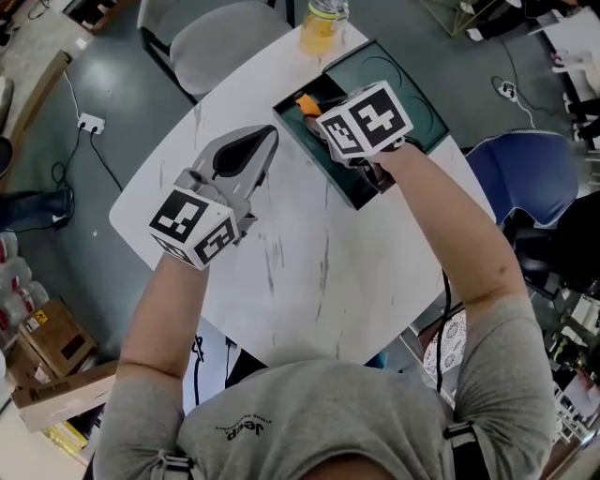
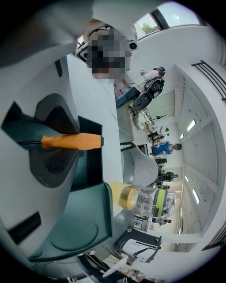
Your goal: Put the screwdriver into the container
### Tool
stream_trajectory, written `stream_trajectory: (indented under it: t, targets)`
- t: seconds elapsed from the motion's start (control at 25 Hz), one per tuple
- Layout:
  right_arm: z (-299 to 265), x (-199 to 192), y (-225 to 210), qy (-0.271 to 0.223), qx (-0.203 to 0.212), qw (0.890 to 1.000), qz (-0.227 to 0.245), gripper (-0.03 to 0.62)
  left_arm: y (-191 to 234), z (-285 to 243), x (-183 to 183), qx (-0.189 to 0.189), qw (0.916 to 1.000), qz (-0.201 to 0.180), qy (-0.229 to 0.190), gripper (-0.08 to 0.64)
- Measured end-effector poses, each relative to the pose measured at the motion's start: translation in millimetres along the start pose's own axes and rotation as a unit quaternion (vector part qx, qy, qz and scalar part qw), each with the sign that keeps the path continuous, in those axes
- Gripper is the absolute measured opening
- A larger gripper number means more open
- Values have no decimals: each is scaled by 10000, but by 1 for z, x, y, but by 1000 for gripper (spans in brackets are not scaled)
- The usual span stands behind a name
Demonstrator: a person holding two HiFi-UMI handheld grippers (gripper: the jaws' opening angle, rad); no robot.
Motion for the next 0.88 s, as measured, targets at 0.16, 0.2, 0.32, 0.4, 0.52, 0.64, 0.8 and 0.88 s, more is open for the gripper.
stream_trajectory:
  t: [0.16, 0.2, 0.32, 0.4, 0.52, 0.64, 0.8, 0.88]
  targets:
    - [-5, 0, 5, 110, 31, 9999, -27, 100, -1, 0, 0, -28, 10000, 2, -5, 2]
    - [-6, 0, 6, 136, 36, 9999, -34, 100, -1, 0, 0, -30, 10000, 4, -5, 2]
    - [-9, -1, 7, 178, 59, 9998, -51, 100, 0, 1, -1, -33, 10000, 8, -11, 2]
    - [-11, -1, 7, 198, 69, 9998, -65, 100, -1, 1, -2, -38, 10000, 11, -14, 2]
    - [-13, -4, 8, 272, 93, 9996, -77, 100, -2, 0, -3, -49, 10000, 18, -17, 2]
    - [-15, -6, 8, 328, 105, 9994, -77, 100, -3, 0, -2, -63, 10000, 24, -25, 2]
    - [-16, -6, 9, 354, 106, 9993, -96, 101, -4, 1, -2, -85, 10000, 26, -18, 2]
    - [-16, -6, 9, 356, 104, 9992, -126, 103, -4, 1, -3, -87, 10000, 26, -14, 2]
Point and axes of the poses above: the fingertips, and each gripper's own axes: z backward along the fingers, y to its left, x out of its top, the point moved 6 cm from there along z, backward along the fingers, and after that the axes turned 6 degrees about y, right-handed, at the moved point
